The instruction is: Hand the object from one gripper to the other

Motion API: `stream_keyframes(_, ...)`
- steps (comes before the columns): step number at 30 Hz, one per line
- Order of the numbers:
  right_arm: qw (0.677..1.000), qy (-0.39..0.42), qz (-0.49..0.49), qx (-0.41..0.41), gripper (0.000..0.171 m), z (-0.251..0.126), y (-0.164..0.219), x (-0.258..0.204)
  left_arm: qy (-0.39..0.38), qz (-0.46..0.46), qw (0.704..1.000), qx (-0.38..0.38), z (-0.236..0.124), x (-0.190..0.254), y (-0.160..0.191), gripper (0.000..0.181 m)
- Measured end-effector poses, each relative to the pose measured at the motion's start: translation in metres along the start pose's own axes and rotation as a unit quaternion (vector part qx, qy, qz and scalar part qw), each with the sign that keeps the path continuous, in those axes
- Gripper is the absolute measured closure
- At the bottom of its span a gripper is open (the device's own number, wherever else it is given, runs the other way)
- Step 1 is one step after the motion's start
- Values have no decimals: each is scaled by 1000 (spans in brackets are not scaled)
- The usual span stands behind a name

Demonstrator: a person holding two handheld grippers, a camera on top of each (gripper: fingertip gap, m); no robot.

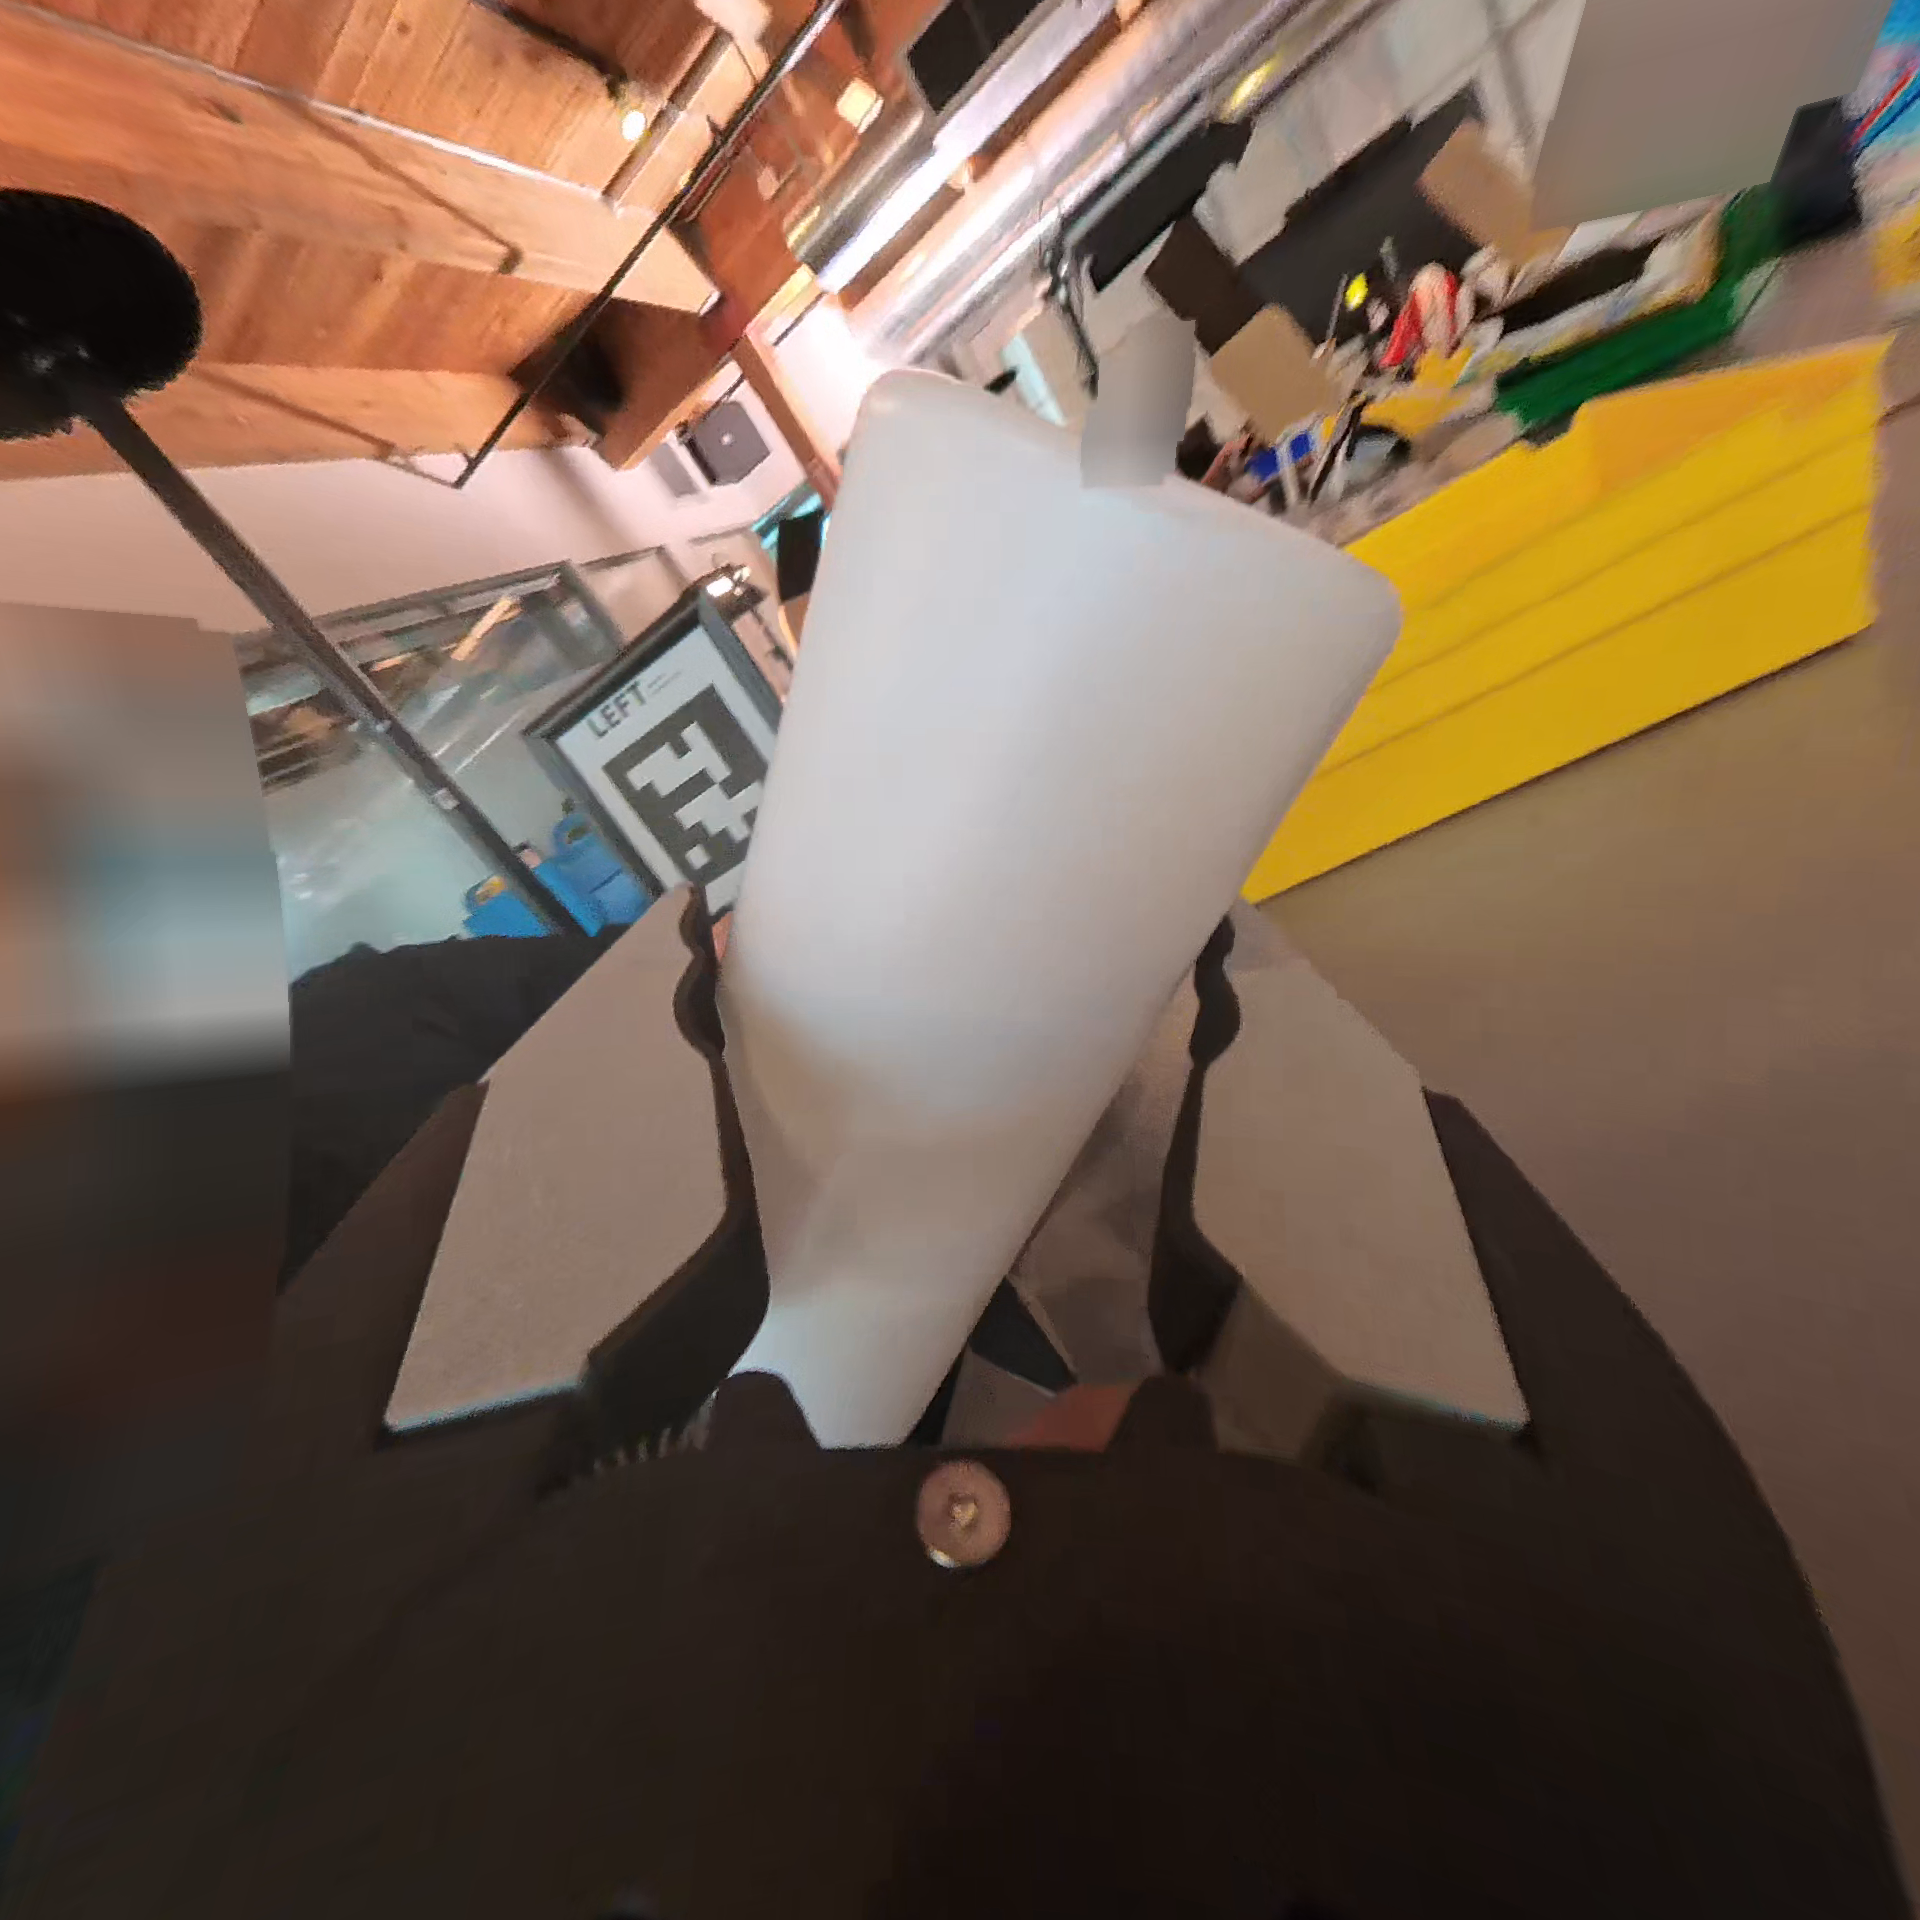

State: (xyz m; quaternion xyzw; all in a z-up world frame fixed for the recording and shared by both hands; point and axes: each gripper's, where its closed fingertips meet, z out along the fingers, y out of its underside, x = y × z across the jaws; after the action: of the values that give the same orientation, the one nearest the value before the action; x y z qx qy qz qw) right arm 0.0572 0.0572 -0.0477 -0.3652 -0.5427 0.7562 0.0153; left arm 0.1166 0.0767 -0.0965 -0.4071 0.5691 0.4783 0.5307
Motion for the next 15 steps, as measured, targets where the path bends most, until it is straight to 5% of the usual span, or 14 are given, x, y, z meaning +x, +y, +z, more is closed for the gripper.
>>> stream_keyframes(1, 1000, 11, -11, 11, 81, -4, -5, 1, -9, -4, 1000, -13, 0, -2, 6, 69)
stream_keyframes(4, 997, 47, -44, 50, 81, -16, -22, 4, -11, -99, 994, -44, -5, -6, 22, 68)
stream_keyframes(8, 976, 94, -130, 148, 81, -54, -62, -9, 33, -297, 952, -63, -30, 4, 54, 103)
stream_keyframes(12, 928, 203, -274, 147, 82, -68, -74, -18, 62, -573, 815, -69, -44, 0, 80, 96)
stream_keyframes(15, 873, 273, -395, 88, 83, -50, -64, -20, 106, -689, 715, -50, -37, -6, 68, 86)
